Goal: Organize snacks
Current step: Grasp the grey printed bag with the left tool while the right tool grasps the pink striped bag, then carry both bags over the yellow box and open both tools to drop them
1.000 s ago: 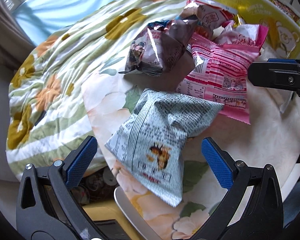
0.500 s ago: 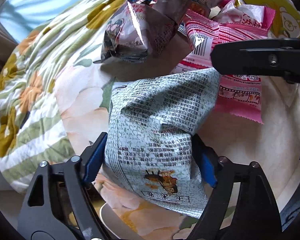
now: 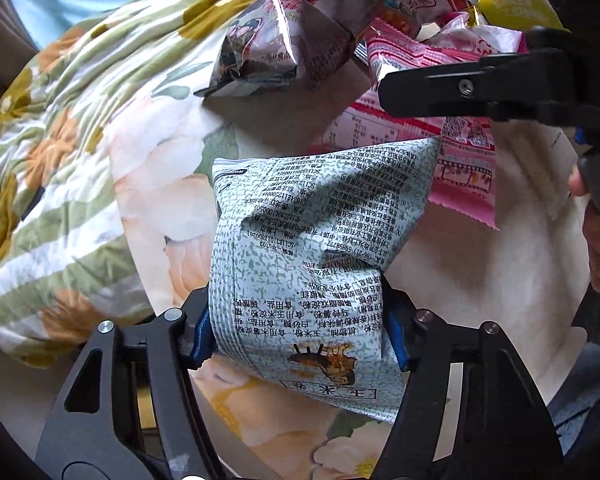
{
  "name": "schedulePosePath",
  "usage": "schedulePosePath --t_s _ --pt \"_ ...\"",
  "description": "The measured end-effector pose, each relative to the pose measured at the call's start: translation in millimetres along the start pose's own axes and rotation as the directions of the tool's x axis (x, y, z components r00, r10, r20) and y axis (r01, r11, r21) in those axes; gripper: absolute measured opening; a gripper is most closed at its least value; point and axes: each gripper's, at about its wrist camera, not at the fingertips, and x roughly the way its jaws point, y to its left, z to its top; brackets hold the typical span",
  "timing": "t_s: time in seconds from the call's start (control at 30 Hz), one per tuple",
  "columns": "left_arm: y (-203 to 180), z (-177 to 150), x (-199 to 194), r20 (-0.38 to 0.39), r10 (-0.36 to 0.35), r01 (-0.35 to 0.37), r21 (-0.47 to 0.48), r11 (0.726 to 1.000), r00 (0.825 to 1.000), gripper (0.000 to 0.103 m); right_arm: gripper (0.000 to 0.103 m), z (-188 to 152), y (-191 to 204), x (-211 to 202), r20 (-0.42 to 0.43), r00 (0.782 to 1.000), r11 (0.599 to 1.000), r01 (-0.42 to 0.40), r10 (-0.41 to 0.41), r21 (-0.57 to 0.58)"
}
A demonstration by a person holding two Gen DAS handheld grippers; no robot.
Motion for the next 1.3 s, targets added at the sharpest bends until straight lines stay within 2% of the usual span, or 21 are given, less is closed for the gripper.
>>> schedulePosePath --t_s 0.13,0.2,0.23,0.37,0.77,0.93,1.07,1.3 --pt "-3 -7 -2 0.002 0.001 -0.001 -0.032 0.999 1.000 0.061 0.086 2 2 7 -0.011 1.000 1.000 0.002 -0.003 -0.003" --pt "-3 -10 -3 0.001 0.007 -0.007 -0.051 0.999 1.000 0.061 0.076 1 3 8 -0.020 1.000 1.000 0.001 -0.002 -0.011" --pt "-3 -11 -3 -0.002 0.017 -0.017 -0.063 0.998 1.000 0.061 0.067 1 4 9 -0.027 1.000 1.000 -0.002 0.001 -0.022" --pt "-4 -16 -6 0.000 0.014 -0.014 -0.093 0.996 1.000 0.061 0.061 -7 10 2 -0.021 0.999 0.997 0.027 -0.028 -0.074" --pt "-16 -40 -43 0.039 0.036 -0.029 -0.149 0.988 0.999 0.061 0.061 -33 12 -43 0.031 0.997 0.992 0.067 -0.064 -0.104" --pt "-23 -45 -77 0.089 0.042 -0.026 -0.171 0.985 0.995 0.061 0.061 -45 18 -90 0.099 0.991 0.988 0.097 -0.085 -0.123" --pt "-25 -44 -105 0.128 0.017 0.009 -0.199 0.980 0.992 0.061 0.061 -51 21 -128 0.150 0.985 0.988 0.103 -0.085 -0.113" --pt "-56 -14 -156 0.223 0.033 0.011 -0.194 0.981 0.974 0.061 0.061 -49 7 -206 0.239 0.967 0.988 0.119 -0.092 -0.102"
